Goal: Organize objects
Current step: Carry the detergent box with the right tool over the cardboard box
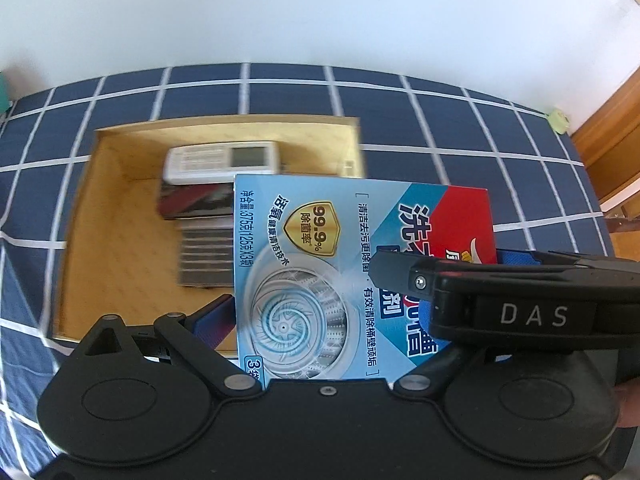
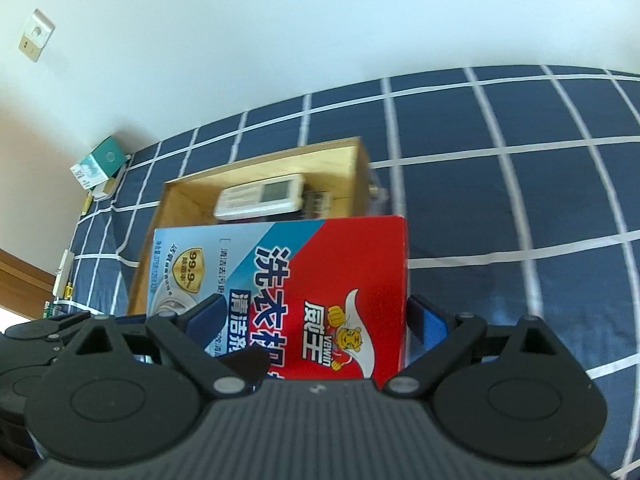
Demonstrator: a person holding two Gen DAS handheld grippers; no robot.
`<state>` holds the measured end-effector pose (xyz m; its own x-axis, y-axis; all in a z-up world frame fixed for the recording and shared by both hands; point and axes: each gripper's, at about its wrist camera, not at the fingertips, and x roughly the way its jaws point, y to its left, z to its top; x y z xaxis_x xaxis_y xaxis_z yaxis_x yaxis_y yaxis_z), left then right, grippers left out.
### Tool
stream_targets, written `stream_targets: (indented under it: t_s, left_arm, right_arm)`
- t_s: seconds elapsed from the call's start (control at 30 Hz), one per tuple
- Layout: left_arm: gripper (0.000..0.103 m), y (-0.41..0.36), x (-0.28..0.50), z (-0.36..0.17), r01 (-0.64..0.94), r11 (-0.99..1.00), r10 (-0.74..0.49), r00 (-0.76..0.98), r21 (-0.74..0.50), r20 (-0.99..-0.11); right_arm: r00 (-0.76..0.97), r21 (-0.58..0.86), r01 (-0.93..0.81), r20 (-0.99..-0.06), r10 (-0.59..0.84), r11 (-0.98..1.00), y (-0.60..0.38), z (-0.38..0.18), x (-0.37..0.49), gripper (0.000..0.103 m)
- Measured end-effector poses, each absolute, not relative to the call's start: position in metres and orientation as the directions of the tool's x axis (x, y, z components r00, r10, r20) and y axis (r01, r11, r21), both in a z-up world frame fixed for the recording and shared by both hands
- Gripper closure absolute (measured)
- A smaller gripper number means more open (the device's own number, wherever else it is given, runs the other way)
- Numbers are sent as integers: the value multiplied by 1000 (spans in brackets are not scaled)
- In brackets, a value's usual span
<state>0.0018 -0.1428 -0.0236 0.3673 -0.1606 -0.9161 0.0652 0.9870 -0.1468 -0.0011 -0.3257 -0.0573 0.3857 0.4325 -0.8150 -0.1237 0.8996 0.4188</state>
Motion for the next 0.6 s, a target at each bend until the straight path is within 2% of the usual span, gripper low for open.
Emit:
stream_targets:
  t_s: [0.37, 0.6]
  left_arm:
    - [6, -73, 21, -35, 57, 985, -174, 344, -165, -923]
    - [6, -47, 39, -63, 46, 984, -180, 292, -174, -939]
  right_arm:
    - [367, 410, -121, -828, 424, 904, -249, -64, 17, 7]
    - [327, 412, -99, -846, 420, 906, -225, -90, 36, 7]
